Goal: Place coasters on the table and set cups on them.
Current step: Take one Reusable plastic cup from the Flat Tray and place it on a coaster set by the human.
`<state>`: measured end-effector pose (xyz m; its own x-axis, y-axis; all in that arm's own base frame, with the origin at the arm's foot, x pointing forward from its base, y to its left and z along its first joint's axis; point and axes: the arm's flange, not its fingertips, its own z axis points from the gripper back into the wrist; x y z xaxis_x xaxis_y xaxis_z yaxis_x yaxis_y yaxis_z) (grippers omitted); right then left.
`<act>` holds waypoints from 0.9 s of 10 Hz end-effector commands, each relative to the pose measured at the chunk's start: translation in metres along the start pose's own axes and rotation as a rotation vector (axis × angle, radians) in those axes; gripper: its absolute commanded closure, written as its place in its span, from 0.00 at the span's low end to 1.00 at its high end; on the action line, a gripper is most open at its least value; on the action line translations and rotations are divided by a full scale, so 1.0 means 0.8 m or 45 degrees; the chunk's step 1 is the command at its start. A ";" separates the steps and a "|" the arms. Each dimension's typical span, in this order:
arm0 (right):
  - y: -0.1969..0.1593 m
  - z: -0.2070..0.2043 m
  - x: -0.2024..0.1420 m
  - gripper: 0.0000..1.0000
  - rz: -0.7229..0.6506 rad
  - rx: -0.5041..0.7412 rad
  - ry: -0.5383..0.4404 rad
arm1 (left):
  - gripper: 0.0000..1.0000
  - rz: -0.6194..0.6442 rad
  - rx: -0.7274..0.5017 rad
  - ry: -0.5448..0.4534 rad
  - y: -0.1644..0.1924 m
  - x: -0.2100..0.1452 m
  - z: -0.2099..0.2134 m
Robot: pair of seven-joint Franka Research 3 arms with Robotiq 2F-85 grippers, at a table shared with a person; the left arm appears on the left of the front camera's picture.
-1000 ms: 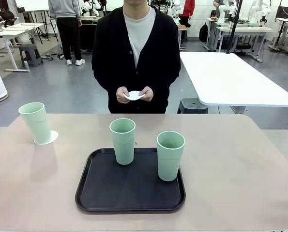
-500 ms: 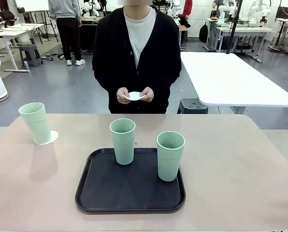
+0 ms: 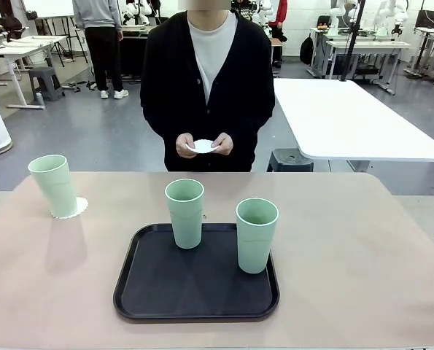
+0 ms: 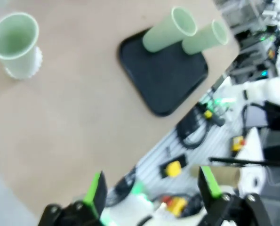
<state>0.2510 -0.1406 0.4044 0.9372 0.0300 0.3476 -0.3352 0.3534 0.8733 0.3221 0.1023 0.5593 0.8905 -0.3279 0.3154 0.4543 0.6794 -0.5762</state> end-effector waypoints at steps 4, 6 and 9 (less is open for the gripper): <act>-0.001 0.001 0.001 0.00 0.020 0.008 -0.009 | 0.00 -0.083 -0.600 -0.262 0.116 -0.062 0.034; -0.001 0.001 0.001 0.00 0.020 0.008 -0.009 | 0.00 -0.072 -0.667 -0.291 0.147 -0.092 0.033; -0.001 0.001 0.001 0.00 0.020 0.008 -0.009 | 0.00 0.124 -0.591 -0.368 0.174 -0.114 0.052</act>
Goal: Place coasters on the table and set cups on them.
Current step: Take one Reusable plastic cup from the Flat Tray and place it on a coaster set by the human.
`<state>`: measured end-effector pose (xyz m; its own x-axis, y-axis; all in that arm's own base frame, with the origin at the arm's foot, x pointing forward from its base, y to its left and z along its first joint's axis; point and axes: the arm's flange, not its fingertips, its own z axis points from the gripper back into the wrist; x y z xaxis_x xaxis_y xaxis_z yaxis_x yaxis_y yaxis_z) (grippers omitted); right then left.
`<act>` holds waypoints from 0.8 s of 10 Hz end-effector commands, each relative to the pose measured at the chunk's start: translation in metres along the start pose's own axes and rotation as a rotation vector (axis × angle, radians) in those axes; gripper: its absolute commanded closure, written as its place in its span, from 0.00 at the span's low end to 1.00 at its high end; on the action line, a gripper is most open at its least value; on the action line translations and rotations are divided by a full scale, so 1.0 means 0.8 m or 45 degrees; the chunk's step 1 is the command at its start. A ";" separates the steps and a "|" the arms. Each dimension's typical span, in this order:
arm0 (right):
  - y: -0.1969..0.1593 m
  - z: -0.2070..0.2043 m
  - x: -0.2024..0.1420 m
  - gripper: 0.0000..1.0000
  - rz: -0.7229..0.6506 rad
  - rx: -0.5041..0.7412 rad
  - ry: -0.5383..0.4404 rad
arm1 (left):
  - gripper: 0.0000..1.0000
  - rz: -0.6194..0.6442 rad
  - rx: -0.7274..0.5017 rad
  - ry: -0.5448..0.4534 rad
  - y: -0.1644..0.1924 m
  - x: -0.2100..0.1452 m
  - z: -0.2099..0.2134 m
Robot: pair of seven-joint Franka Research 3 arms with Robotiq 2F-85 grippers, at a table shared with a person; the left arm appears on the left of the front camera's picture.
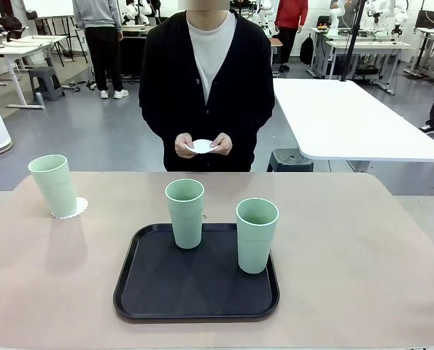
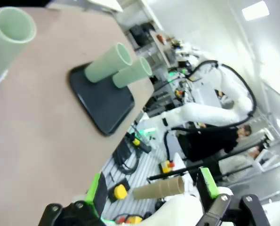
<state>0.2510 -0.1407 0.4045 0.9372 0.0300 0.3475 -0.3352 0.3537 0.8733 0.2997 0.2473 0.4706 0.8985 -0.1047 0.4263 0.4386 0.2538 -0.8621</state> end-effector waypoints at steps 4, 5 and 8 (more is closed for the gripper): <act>-0.001 0.001 0.001 0.00 0.020 0.008 -0.010 | 0.00 0.132 0.122 -0.133 0.006 0.023 0.006; -0.001 0.001 0.001 0.00 0.020 0.008 -0.010 | 0.00 0.139 0.138 -0.162 0.010 0.023 0.007; -0.001 0.001 0.001 0.00 0.020 0.008 -0.010 | 0.00 0.127 0.179 -0.197 0.015 0.025 0.007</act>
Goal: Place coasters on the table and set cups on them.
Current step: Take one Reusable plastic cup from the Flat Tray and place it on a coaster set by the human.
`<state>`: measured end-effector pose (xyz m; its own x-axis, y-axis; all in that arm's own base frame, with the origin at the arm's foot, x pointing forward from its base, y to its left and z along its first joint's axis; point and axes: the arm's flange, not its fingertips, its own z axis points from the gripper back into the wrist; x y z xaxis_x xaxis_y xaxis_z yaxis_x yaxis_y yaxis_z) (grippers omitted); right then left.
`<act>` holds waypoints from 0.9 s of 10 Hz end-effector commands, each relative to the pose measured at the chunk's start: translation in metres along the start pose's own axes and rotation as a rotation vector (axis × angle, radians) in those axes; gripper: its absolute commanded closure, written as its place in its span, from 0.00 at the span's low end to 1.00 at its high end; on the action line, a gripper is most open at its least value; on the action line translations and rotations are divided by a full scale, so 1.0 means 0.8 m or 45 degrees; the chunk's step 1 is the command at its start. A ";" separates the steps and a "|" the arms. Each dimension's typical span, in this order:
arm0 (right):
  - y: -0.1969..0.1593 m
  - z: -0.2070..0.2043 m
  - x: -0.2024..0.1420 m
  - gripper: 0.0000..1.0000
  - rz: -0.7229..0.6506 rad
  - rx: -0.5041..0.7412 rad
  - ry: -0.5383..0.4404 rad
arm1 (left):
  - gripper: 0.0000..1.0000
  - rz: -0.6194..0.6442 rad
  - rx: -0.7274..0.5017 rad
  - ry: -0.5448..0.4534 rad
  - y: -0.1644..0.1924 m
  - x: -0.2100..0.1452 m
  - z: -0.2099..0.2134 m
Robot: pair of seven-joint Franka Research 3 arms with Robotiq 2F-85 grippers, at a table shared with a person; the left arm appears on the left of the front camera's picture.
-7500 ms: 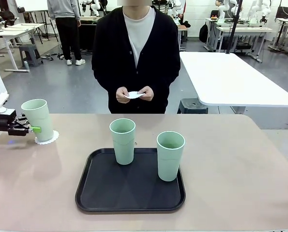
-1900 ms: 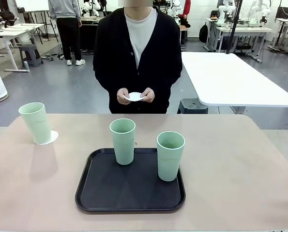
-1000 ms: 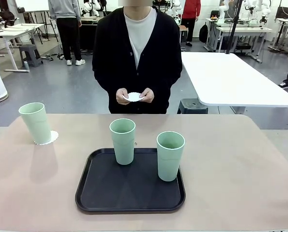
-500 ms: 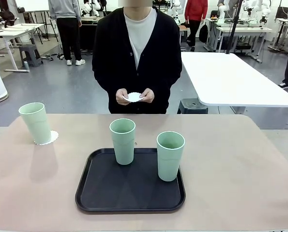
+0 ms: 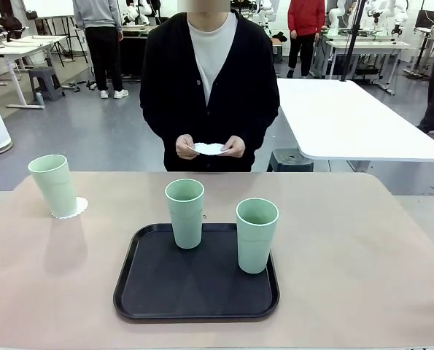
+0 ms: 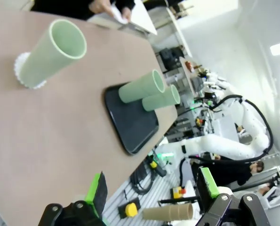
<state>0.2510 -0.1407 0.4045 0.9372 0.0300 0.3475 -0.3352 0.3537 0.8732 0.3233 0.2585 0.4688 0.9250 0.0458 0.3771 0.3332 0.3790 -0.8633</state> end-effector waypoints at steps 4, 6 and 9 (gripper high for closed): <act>-0.001 0.001 0.001 0.00 0.020 0.008 -0.009 | 0.00 -0.002 -0.012 0.013 -0.003 0.000 0.000; -0.001 0.001 0.001 0.00 0.020 0.008 -0.009 | 0.00 -0.002 -0.012 0.013 -0.003 0.000 0.000; -0.001 0.001 0.001 0.00 0.020 0.008 -0.009 | 0.00 -0.002 -0.012 0.013 -0.003 0.000 0.000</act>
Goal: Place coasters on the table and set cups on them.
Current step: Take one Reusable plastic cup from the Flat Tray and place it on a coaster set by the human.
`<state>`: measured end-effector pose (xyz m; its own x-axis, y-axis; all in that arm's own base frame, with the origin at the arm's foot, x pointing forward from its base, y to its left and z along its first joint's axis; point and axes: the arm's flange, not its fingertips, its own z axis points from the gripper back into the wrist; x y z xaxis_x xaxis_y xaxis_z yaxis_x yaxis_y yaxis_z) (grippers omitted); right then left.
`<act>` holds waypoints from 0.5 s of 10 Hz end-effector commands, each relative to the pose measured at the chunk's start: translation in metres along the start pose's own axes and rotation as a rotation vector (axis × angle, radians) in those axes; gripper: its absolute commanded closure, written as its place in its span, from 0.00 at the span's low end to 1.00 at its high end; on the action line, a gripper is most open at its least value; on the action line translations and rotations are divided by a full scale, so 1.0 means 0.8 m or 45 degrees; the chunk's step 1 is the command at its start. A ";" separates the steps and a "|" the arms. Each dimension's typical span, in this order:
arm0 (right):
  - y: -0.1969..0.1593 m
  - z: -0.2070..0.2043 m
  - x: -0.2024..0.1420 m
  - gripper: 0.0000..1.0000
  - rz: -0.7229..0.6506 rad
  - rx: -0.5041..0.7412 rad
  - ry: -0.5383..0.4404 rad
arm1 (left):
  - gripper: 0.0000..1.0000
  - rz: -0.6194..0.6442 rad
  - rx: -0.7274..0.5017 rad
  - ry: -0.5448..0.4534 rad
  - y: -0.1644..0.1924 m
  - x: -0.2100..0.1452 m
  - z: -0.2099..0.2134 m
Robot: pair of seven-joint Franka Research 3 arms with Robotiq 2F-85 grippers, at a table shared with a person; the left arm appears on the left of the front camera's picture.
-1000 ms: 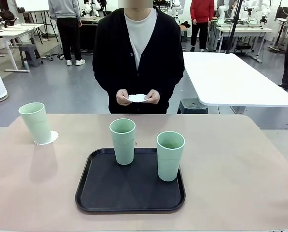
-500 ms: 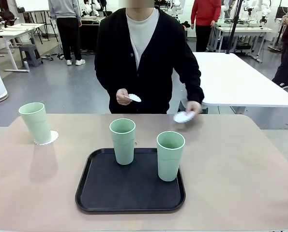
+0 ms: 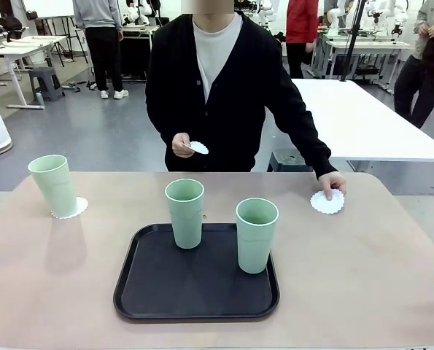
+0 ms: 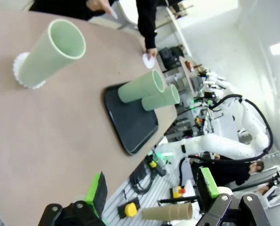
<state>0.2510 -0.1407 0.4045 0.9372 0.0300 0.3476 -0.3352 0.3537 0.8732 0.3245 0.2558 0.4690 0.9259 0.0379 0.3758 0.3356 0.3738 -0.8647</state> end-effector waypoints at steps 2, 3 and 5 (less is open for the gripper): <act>-0.001 0.001 0.001 0.00 0.020 0.008 -0.009 | 0.00 0.000 -0.005 0.003 -0.002 -0.001 0.003; -0.001 0.001 0.001 0.00 0.020 0.008 -0.009 | 0.00 0.000 -0.005 0.003 -0.002 -0.001 0.003; -0.001 0.001 0.001 0.00 0.020 0.008 -0.009 | 0.00 0.000 -0.005 0.003 -0.002 -0.001 0.003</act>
<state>0.2510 -0.1407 0.4045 0.9372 0.0300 0.3476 -0.3352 0.3537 0.8732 0.3245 0.2559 0.4690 0.9259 0.0380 0.3758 0.3356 0.3738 -0.8647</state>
